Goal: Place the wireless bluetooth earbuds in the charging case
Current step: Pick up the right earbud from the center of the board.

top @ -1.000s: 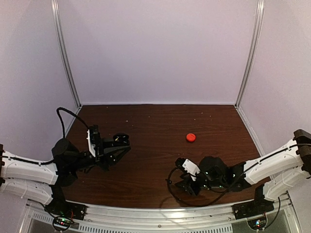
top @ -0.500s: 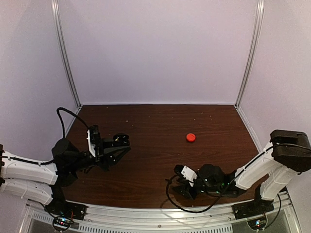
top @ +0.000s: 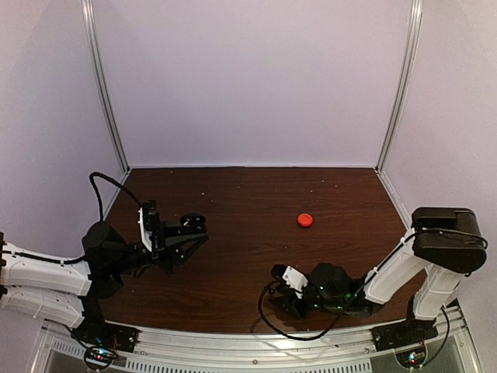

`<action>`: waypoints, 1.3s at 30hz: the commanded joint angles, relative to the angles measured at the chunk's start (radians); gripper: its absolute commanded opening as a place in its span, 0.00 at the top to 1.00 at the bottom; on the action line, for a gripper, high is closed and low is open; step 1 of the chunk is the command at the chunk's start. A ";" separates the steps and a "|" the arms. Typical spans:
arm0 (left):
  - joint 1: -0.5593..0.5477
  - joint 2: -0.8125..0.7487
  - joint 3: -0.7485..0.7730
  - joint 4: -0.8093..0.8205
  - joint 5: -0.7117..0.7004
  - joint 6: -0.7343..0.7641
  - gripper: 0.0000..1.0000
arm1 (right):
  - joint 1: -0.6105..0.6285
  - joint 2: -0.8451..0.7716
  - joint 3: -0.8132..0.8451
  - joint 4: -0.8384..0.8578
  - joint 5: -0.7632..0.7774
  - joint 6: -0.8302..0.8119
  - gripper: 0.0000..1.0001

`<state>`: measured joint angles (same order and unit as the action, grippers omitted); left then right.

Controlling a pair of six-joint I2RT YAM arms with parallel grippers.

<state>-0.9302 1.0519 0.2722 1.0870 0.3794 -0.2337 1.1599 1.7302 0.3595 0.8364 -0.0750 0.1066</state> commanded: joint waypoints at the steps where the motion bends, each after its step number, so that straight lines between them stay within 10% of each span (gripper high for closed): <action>1: 0.004 -0.016 0.017 0.021 0.001 0.016 0.85 | -0.007 0.028 0.023 0.032 0.001 -0.008 0.57; 24: 0.005 -0.030 0.008 -0.005 -0.010 0.025 0.86 | -0.009 0.023 0.075 -0.113 0.040 -0.017 0.85; 39: 0.004 -0.083 0.000 -0.206 0.031 0.189 0.86 | -0.007 -0.340 0.228 -0.539 -0.085 -0.063 0.88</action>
<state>-0.9302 1.0157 0.2718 0.9741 0.3809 -0.1463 1.1542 1.4883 0.5369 0.4618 -0.1028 0.0689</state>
